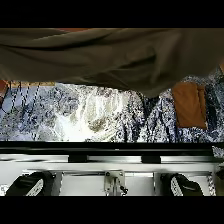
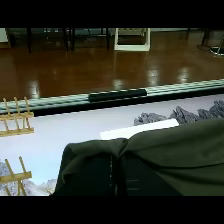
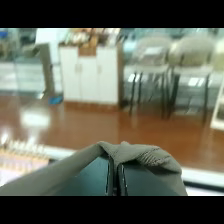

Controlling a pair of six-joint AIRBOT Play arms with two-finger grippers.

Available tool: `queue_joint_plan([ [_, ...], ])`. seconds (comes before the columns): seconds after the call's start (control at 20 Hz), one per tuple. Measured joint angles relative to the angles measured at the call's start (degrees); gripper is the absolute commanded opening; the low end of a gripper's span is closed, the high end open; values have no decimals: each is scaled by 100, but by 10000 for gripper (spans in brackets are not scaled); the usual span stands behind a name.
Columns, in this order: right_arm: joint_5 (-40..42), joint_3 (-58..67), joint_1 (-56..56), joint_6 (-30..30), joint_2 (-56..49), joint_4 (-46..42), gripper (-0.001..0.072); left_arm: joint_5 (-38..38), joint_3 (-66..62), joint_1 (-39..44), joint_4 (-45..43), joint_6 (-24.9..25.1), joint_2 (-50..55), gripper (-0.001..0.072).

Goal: Fold the shirts.

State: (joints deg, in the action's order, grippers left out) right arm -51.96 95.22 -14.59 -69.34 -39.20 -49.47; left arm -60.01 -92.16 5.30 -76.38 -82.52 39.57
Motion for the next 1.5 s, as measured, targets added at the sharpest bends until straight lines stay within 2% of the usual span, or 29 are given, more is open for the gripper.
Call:
queue_joint_plan([
  [0.15,-216,118,-28,-420,387,-728,78,-1145,-166,0,-173,-188,-125,32],
  [0.3,-752,160,-42,-675,308,-1327,77,-1912,107,0,-278,-284,-153,32],
  [0.5,-1639,-92,-42,-706,-474,-1718,77,-2260,1222,2,-452,-345,28,32],
  [0.65,-1786,-780,42,-645,-1425,-1628,77,-1928,2345,2,-678,-398,503,32],
  [0.85,-621,-1388,640,-586,-3075,-1565,78,-951,2979,0,-861,-634,1891,33],
  [1.05,1019,-1526,1303,-817,-4319,-1228,78,-426,2356,-2,-894,-802,3541,38],
  [1.1,1331,-1541,1401,-905,-4518,-1189,79,-393,2133,-2,-861,-826,3893,58],
  [1.15,1550,-1552,1486,-992,-4701,-1152,132,-328,1884,-2,-787,-839,4240,169],
  [1.2,1661,-1558,1554,-1102,-4859,-1117,376,-295,1714,-4,-671,-848,4505,438],
  [1.25,1679,-1565,1604,-1145,-4975,-1095,641,-295,1578,-4,-544,-876,4736,671],
  [1.3,1644,-1567,1637,-1196,-5060,-1086,651,-306,1480,-9,-413,-935,4896,719],
  [1.4,1381,-1545,1613,-1185,-5084,-1086,651,-645,1340,-101,-273,-986,5086,719],
  [1.5,800,-1480,1416,-1080,-4903,-1353,650,-1268,1270,-330,-289,-828,5084,718],
])
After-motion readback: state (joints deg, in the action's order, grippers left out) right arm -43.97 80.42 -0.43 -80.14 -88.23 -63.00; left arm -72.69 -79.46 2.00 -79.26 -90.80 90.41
